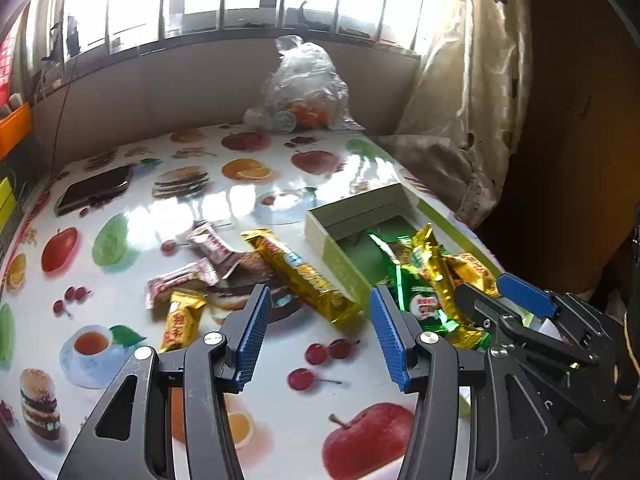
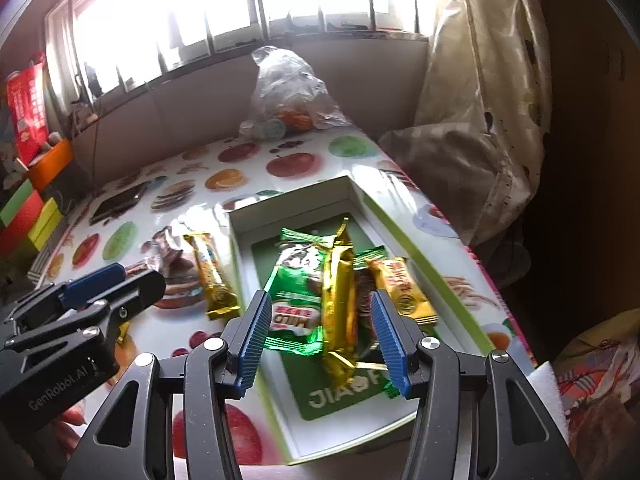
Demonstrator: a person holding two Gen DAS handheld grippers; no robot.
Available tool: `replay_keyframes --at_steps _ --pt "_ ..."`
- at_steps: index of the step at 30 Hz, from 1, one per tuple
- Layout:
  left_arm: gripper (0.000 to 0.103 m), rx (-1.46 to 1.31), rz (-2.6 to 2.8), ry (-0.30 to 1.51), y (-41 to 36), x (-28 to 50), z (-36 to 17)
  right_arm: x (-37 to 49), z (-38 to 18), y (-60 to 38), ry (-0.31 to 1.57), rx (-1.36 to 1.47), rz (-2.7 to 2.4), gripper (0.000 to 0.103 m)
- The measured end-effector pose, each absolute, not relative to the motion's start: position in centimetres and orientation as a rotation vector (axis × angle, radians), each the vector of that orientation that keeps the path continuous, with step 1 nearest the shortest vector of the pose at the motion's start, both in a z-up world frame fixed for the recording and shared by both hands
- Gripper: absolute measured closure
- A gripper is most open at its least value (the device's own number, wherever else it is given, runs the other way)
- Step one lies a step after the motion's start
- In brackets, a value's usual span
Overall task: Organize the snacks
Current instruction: 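Withdraw both tools from the box back toward the snack pile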
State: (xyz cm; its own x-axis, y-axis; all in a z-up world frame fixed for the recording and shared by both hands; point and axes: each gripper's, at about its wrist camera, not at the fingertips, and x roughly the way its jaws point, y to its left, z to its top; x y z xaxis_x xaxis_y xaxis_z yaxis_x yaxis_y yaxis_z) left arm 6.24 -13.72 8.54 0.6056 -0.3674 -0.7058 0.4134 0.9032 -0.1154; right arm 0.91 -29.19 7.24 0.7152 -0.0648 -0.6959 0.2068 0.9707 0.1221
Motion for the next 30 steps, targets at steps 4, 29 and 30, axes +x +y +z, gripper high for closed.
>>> replay_keyframes --at_steps 4,29,30 --pt "0.05 0.058 -0.425 0.794 -12.6 6.2 8.5 1.2 7.4 -28.2 0.755 0.187 -0.129 0.051" --pt "0.05 0.004 -0.313 0.82 -4.8 7.4 7.1 3.8 7.1 -22.9 0.771 0.118 0.014 0.051" --pt "0.05 -0.003 -0.309 0.824 -4.4 7.5 7.0 4.0 7.0 -22.7 0.772 0.115 0.02 0.051"
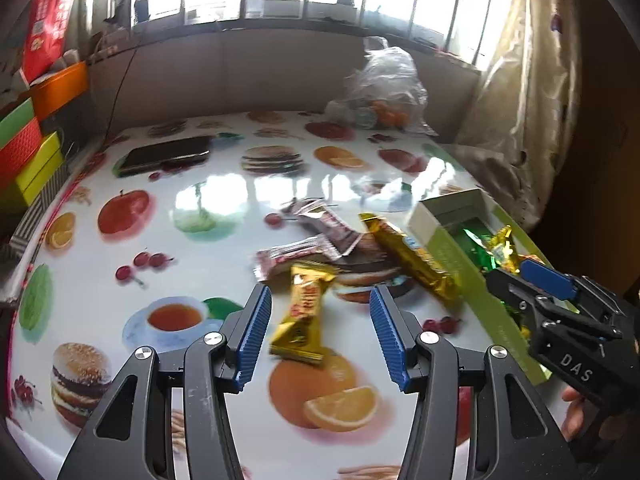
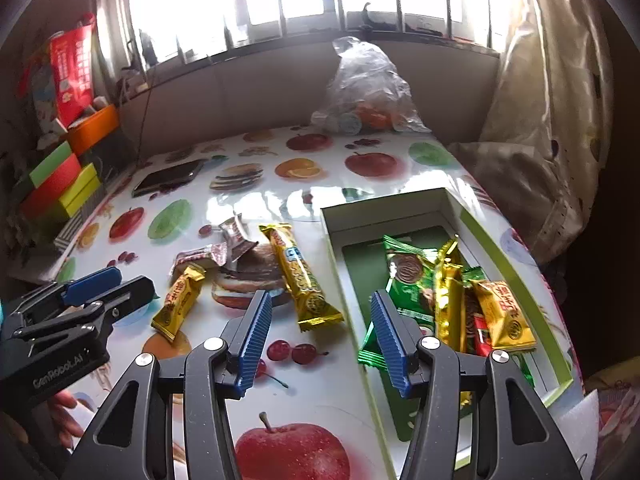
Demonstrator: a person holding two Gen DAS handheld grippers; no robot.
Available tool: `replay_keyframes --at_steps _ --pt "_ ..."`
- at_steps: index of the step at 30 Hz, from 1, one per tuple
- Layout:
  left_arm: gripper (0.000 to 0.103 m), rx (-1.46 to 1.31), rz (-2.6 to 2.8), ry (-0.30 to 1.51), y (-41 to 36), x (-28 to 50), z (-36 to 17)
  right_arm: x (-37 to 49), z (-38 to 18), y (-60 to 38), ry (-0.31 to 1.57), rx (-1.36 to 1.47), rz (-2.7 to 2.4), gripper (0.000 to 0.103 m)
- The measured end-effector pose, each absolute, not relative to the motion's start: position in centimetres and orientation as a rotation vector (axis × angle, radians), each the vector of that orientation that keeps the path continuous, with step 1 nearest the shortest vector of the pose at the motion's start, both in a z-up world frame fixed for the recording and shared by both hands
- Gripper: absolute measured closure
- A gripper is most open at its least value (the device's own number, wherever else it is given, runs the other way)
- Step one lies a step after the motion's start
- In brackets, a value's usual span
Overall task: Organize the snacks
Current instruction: 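Withdraw both tools from the box back toward the snack pile, then reach the right tool around a gold wafer bar while the left tool reaches a yellow candy pack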
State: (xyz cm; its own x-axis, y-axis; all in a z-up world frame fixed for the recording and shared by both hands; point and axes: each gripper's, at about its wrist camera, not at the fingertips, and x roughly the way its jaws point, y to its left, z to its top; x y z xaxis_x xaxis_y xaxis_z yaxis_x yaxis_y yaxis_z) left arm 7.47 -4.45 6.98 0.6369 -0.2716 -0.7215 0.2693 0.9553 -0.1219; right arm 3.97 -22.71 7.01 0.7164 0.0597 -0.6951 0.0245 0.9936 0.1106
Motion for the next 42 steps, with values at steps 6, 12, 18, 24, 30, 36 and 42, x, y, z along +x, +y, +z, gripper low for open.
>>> replay_keyframes --at_steps 6,12,18,24,30,36,42 --pt "0.051 -0.01 -0.315 0.84 -3.1 8.0 6.3 4.7 6.5 -22.1 0.79 0.116 0.043 0.051" --pt "0.05 -0.004 -0.334 0.882 -3.0 8.9 4.9 5.6 5.9 -21.5 0.813 0.108 0.061 0.051" --pt "0.05 0.024 -0.35 0.913 -3.8 9.9 3.6 6.3 5.6 -21.1 0.824 0.091 0.07 0.051" --pt "0.051 0.04 -0.343 0.935 -4.4 10.6 2.6 7.3 5.5 -20.5 0.837 0.052 0.105 0.051" --pt "0.051 0.031 -0.341 0.944 -4.4 10.9 2.3 8.8 5.1 -19.6 0.857 0.009 0.131 0.051" --pt "0.051 0.016 -0.34 0.946 -4.2 11.3 2.1 10.6 4.3 -19.0 0.883 -0.046 0.147 0.051" --pt "0.051 0.008 -0.336 0.959 -4.1 11.6 1.8 12.3 3.0 -18.8 0.917 -0.072 0.147 0.052"
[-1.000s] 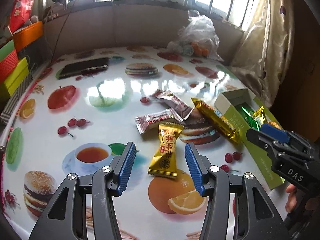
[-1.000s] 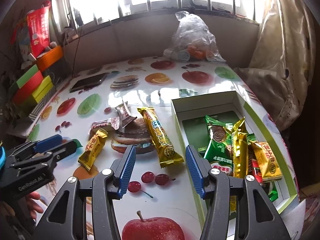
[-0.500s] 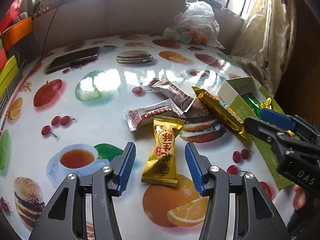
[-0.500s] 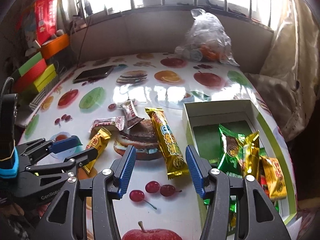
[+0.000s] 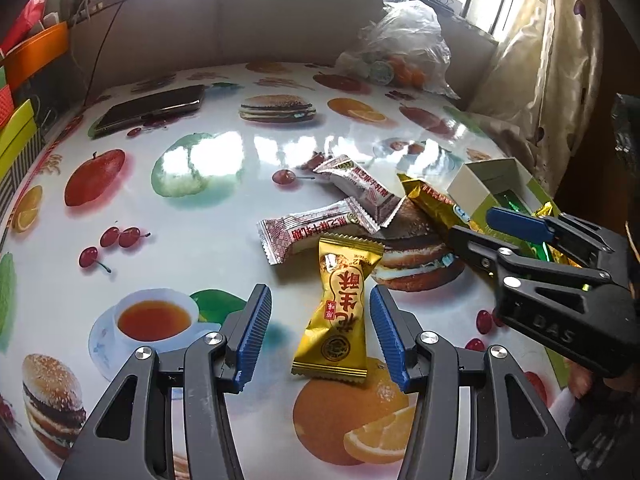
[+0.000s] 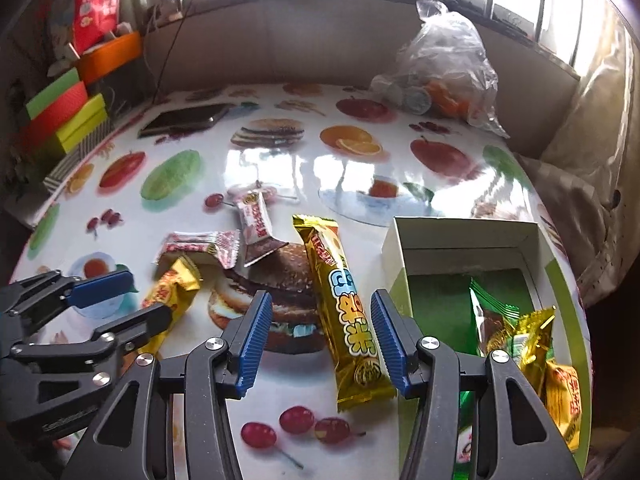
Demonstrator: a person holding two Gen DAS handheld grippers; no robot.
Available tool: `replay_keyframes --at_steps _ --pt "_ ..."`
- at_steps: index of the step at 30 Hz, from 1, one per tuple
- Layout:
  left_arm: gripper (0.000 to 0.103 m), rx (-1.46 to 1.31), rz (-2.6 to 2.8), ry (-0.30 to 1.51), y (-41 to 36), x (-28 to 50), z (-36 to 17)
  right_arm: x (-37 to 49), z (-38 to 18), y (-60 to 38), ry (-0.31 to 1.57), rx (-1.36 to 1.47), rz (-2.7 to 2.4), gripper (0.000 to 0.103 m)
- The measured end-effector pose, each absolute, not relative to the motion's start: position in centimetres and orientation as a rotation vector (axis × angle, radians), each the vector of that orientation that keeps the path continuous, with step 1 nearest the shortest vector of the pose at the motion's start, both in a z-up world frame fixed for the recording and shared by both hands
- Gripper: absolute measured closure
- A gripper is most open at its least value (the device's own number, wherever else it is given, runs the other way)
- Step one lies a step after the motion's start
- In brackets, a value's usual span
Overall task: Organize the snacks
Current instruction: 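Reach the right tool around a gold wafer bar while the left tool reaches a yellow candy pack, then close the right tool on the gold wafer bar while the left tool grasps the yellow candy pack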
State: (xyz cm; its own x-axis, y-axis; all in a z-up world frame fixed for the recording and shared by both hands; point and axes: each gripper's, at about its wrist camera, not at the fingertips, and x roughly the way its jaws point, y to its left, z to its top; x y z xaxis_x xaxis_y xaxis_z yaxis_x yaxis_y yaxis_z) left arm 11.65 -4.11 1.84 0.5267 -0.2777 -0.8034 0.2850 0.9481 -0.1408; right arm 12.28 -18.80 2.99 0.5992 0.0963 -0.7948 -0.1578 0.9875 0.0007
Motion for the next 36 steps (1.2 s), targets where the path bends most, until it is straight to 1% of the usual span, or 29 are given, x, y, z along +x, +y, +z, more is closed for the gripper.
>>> replay_keyframes --at_steps 12,17,19,23,25,36 --pt "0.051 -0.002 -0.331 0.963 -4.0 11.9 1.8 14.1 1.3 -18.3 0.952 -0.112 0.163 0.053" --pt "0.051 -0.003 -0.327 0.964 -4.0 12.0 1.8 14.3 1.1 -18.2 0.962 -0.092 0.181 0.06" --pt "0.051 -0.002 -0.323 0.97 -4.1 12.1 1.6 14.5 1.1 -18.2 0.958 -0.088 0.165 0.066" --pt "0.051 -0.003 -0.316 0.973 -4.0 12.2 1.5 15.0 1.0 -18.3 0.955 -0.078 0.154 0.069" --pt "0.051 -0.002 -0.312 0.974 -4.0 12.3 1.4 15.1 0.9 -18.3 0.958 -0.085 0.148 0.073" --pt "0.051 0.02 -0.297 0.966 -4.2 12.1 1.4 15.0 0.8 -18.4 0.947 -0.084 0.123 0.08"
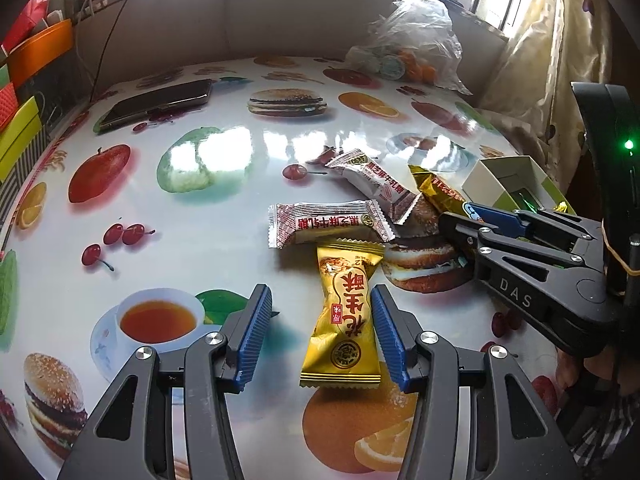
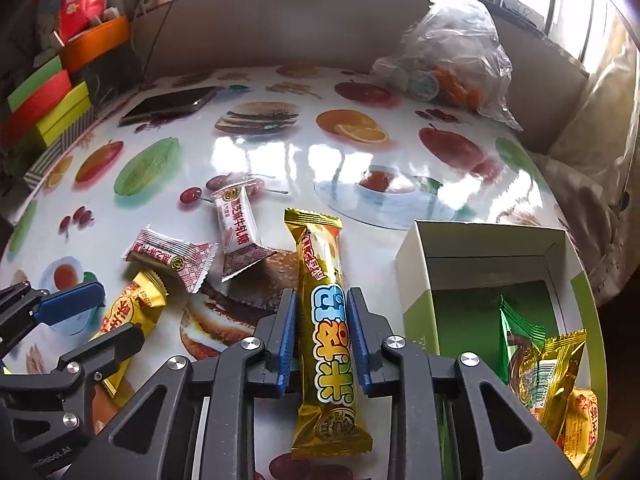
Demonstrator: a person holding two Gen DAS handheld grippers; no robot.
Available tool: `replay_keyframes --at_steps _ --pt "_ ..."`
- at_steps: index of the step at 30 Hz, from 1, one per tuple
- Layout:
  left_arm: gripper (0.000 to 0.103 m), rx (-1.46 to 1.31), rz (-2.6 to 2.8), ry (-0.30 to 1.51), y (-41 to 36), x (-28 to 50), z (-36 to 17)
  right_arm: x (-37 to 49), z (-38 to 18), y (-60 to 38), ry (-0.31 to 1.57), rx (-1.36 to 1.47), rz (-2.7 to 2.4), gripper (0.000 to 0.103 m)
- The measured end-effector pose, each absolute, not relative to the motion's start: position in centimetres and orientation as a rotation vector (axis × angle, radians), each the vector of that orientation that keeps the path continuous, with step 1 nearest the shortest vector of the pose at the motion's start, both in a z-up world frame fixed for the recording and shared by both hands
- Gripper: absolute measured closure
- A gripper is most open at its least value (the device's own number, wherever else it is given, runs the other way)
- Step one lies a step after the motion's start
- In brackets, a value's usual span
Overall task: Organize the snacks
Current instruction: 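Close the right tool on the gold wafer bar while the left tool grasps the yellow candy pack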
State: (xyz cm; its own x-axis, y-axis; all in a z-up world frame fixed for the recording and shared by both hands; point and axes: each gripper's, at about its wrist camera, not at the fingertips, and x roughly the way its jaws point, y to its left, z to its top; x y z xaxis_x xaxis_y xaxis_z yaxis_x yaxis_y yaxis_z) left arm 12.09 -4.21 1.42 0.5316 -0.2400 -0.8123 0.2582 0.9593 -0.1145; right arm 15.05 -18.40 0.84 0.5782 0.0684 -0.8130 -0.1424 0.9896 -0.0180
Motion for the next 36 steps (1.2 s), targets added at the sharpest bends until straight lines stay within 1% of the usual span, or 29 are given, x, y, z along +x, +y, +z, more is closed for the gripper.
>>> replay_keyframes --at_steps 1,3,6,7,8,29,30,32,36 --pt "0.051 0.023 -0.296 0.965 -4.2 12.1 1.4 15.0 0.8 -18.4 0.945 -0.084 0.121 0.081" --pt "0.061 0.027 -0.298 0.964 -4.3 12.0 1.4 15.0 0.9 -18.6 0.941 -0.078 0.118 0.081" --pt "0.062 0.036 -0.298 0.963 -4.4 12.0 1.4 14.9 0.9 -18.5 0.941 -0.077 0.115 0.081" --pt "0.065 0.036 -0.299 0.962 -4.4 12.0 1.4 14.9 0.9 -18.5 0.941 -0.074 0.115 0.081" --pt "0.075 0.031 -0.304 0.961 -4.4 11.9 1.4 14.8 1.0 -18.6 0.941 -0.067 0.115 0.081" --pt "0.076 0.038 -0.296 0.923 -4.6 11.0 2.4 13.1 1.9 -18.6 0.93 0.009 0.148 0.081" --pt "0.077 0.039 -0.297 0.921 -4.6 10.9 2.5 13.0 2.0 -18.6 0.927 0.012 0.148 0.081" --pt "0.083 0.041 -0.3 0.916 -4.7 10.8 2.6 12.9 2.1 -18.6 0.923 0.016 0.148 0.081" --pt "0.083 0.039 -0.299 0.915 -4.7 10.7 2.7 12.5 2.3 -18.6 0.918 0.021 0.148 0.081"
